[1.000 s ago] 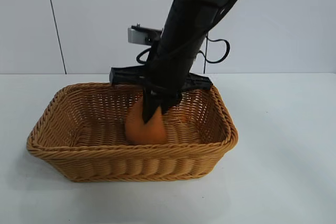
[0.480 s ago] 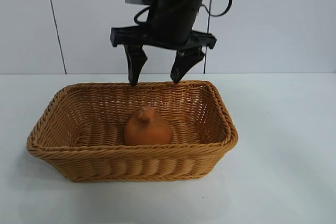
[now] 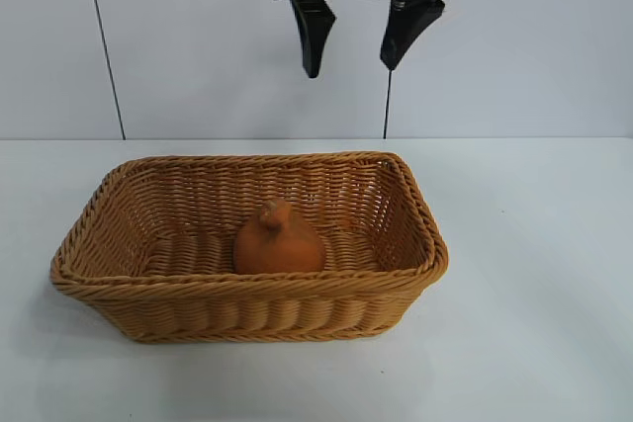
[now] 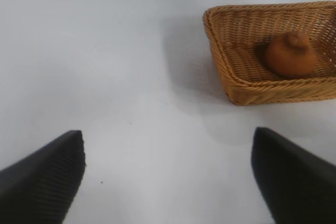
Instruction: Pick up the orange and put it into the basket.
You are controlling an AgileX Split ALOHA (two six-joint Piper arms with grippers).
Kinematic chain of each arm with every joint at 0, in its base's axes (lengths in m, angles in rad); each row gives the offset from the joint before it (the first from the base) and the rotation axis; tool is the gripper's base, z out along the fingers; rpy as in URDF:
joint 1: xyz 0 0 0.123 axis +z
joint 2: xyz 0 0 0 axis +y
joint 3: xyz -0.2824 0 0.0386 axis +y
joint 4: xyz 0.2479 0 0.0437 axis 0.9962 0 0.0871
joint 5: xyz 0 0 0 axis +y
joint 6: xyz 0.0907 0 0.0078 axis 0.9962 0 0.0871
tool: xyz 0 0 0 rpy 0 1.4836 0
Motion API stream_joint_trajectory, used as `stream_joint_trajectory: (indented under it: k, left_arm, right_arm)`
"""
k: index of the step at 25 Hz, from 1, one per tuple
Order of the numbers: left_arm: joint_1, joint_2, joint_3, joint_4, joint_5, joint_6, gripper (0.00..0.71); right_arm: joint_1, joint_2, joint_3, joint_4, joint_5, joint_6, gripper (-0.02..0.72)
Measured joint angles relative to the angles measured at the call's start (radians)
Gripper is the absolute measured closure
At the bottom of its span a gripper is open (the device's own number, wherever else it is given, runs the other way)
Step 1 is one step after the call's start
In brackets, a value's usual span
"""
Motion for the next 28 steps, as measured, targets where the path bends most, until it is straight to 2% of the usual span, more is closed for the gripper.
stream_joint_trajectory:
  k: [9, 12, 19, 28]
  left_arm:
    - [0.000, 0.000, 0.000, 0.000, 0.002, 0.000, 0.095]
    - [0.000, 0.000, 0.000, 0.000, 0.001, 0.000, 0.095]
    - [0.000, 0.000, 0.000, 0.000, 0.001, 0.000, 0.095]
    - [0.000, 0.000, 0.000, 0.000, 0.001, 0.000, 0.095]
  right_arm:
    - [-0.317, 0.000, 0.000, -0.020, 0.000, 0.000, 0.157]
    - [-0.383, 0.000, 0.000, 0.003, 0.000, 0.000, 0.157]
    - [-0.406, -0.045, 0.107, 0.041, 0.000, -0.001, 0.157]
    - [-0.405, -0.405, 0.556, 0.047, 0.000, -0.004, 0.157]
